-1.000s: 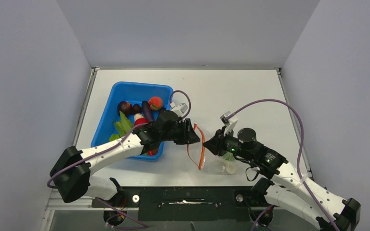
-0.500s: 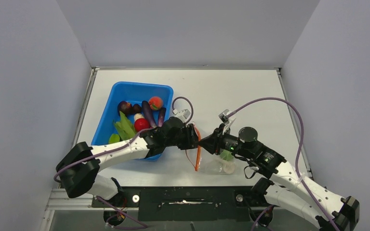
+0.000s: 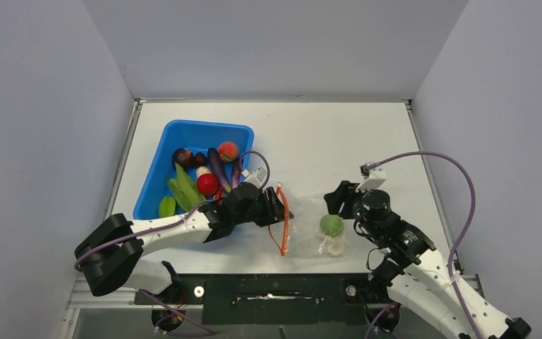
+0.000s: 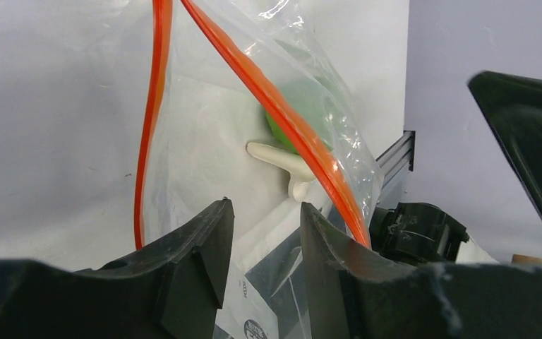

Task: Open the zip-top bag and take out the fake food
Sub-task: Pick up the fake fruit from the zipper food storage bag.

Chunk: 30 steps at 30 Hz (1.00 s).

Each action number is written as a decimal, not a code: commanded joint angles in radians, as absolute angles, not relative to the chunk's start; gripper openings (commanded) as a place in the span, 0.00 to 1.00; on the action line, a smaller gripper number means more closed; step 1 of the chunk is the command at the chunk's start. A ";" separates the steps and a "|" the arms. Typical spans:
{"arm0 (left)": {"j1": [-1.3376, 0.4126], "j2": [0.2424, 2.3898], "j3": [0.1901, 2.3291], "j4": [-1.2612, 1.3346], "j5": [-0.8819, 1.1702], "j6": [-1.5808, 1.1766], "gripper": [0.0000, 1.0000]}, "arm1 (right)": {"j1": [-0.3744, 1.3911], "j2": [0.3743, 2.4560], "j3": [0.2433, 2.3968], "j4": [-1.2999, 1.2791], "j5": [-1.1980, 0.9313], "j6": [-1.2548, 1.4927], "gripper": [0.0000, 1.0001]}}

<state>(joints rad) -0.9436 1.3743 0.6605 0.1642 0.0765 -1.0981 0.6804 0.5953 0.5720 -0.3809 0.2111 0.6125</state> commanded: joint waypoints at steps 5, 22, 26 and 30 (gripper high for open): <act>-0.946 1.351 0.651 0.408 0.133 -1.140 0.39 | 0.210 0.779 0.605 -0.521 -0.091 0.683 0.54; -0.965 1.433 0.677 0.349 0.095 -1.144 0.42 | 0.095 0.760 0.350 -0.401 -0.081 1.122 0.45; -0.980 1.453 0.638 0.442 0.047 -1.206 0.42 | 0.117 0.663 0.217 -0.313 -0.076 1.334 0.45; -1.011 1.507 0.653 0.444 0.018 -1.234 0.44 | 0.119 0.559 0.208 -0.389 -0.025 1.388 0.45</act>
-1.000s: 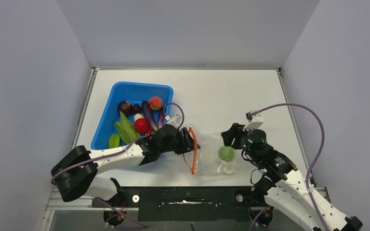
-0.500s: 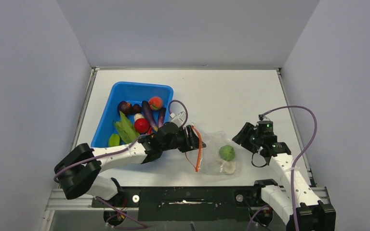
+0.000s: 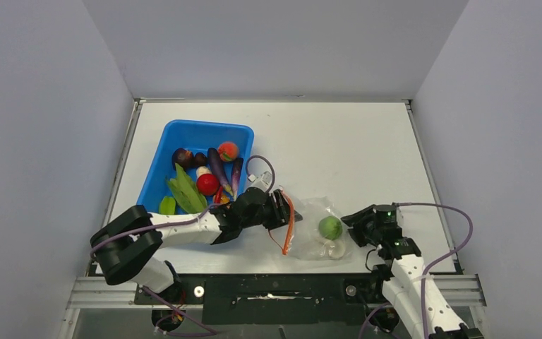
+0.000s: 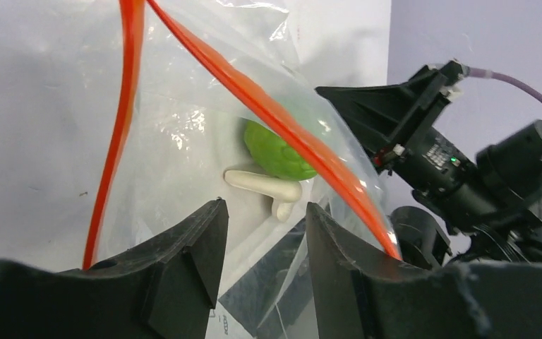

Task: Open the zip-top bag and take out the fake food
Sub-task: Pick up the fake fruit from the zipper food storage bag.

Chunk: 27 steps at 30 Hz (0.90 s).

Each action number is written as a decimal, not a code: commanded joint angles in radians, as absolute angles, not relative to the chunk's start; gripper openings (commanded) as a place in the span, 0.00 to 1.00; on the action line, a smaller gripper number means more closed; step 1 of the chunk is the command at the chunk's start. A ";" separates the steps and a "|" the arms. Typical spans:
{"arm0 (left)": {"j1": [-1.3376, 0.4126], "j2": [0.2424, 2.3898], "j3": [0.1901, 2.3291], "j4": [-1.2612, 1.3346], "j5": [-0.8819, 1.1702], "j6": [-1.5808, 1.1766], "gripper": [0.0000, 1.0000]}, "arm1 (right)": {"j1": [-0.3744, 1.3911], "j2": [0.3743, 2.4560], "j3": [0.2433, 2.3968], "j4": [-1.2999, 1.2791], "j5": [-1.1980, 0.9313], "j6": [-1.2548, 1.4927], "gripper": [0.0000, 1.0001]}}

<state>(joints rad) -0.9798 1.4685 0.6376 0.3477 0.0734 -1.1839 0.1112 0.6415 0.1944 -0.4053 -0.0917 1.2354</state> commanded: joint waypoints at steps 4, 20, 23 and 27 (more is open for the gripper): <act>-1.051 1.538 0.664 0.468 -0.034 -1.293 0.48 | 0.120 0.498 0.211 -0.457 -0.005 1.439 0.45; -1.104 1.698 0.712 0.603 -0.091 -1.340 0.49 | 0.209 0.546 0.124 -0.263 -0.059 1.574 0.36; -1.104 1.729 0.739 0.608 -0.078 -1.330 0.49 | 0.267 0.551 0.107 -0.228 -0.019 1.619 0.36; -1.107 1.734 0.746 0.613 -0.076 -1.296 0.49 | 0.273 0.569 0.120 -0.234 -0.001 1.610 0.36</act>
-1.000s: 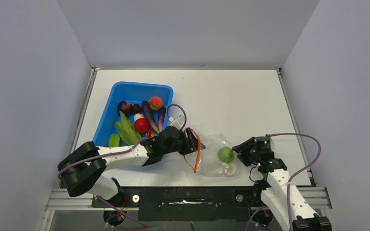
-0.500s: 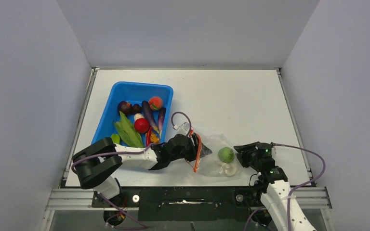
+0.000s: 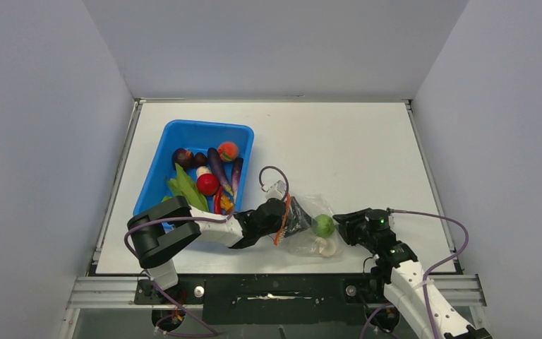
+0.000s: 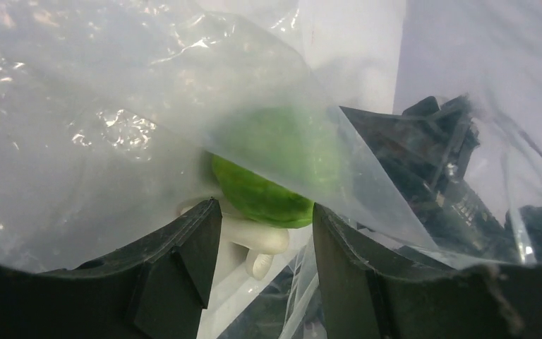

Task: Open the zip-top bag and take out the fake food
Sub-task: Pick up the fake fruit from the zipper food storage bag.

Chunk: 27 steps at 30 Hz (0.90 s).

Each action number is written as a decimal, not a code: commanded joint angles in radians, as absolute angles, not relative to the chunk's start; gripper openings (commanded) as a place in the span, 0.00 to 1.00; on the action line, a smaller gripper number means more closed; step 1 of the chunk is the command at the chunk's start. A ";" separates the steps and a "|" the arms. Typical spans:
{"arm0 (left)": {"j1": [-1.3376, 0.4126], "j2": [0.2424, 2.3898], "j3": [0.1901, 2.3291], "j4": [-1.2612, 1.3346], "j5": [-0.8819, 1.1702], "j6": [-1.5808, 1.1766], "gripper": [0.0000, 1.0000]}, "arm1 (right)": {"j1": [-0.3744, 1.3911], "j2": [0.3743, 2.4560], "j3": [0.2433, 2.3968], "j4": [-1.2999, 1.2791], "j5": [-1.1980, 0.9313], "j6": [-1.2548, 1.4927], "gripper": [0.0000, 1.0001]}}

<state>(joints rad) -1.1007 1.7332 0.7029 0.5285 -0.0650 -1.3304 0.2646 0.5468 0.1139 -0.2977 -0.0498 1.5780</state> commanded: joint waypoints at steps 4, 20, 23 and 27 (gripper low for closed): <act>-1.103 1.739 0.776 0.580 -0.031 -1.239 0.50 | 0.273 0.600 0.113 -0.155 -0.037 1.571 0.36; -1.088 1.830 0.846 0.600 0.096 -1.155 0.50 | 0.271 0.711 0.120 0.022 -0.156 1.470 0.35; -1.086 1.813 0.833 0.578 0.067 -1.166 0.48 | 0.272 0.716 0.121 0.046 -0.174 1.454 0.35; -1.085 1.791 0.819 0.589 0.037 -1.155 0.57 | 0.271 0.721 0.123 0.055 -0.177 1.460 0.35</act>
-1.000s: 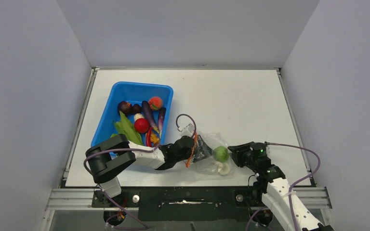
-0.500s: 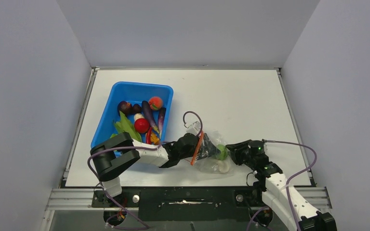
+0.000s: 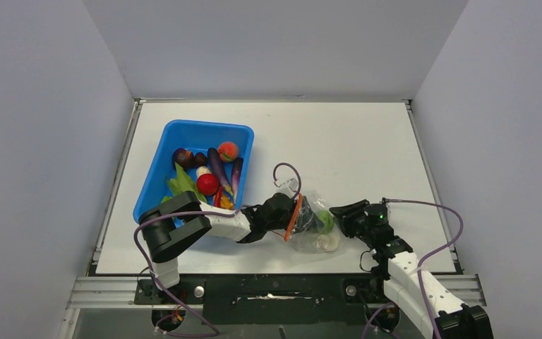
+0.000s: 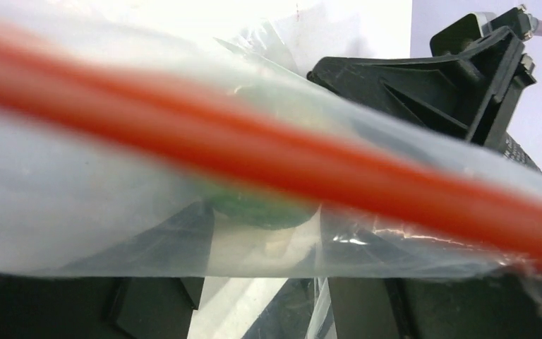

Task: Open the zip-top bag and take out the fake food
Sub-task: Pick up the fake fruit from the zipper food storage bag.

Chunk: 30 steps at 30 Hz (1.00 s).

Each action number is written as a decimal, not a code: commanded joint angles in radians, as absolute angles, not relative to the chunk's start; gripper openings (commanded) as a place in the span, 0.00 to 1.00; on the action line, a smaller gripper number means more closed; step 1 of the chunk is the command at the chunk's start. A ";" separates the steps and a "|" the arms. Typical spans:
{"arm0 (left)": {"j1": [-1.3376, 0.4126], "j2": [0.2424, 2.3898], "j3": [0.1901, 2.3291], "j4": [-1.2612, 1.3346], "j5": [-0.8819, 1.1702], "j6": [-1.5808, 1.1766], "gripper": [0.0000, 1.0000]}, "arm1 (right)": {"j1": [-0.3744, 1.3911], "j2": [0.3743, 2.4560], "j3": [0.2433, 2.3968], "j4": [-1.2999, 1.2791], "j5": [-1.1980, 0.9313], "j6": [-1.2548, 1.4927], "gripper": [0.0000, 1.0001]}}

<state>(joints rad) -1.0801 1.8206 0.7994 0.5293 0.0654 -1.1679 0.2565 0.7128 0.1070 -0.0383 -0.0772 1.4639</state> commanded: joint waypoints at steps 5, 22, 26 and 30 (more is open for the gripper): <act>-1.083 1.780 0.824 0.610 0.035 -1.111 0.61 | 0.270 0.740 0.139 0.073 -0.209 1.449 0.35; -1.073 1.779 0.817 0.576 -0.003 -1.125 0.61 | 0.270 0.918 0.174 0.238 -0.357 1.373 0.36; -1.063 1.754 0.771 0.620 -0.017 -1.153 0.39 | 0.263 0.919 0.180 0.239 -0.368 1.361 0.36; -1.065 1.728 0.759 0.595 -0.036 -1.149 0.29 | 0.239 0.902 0.183 0.191 -0.362 1.339 0.36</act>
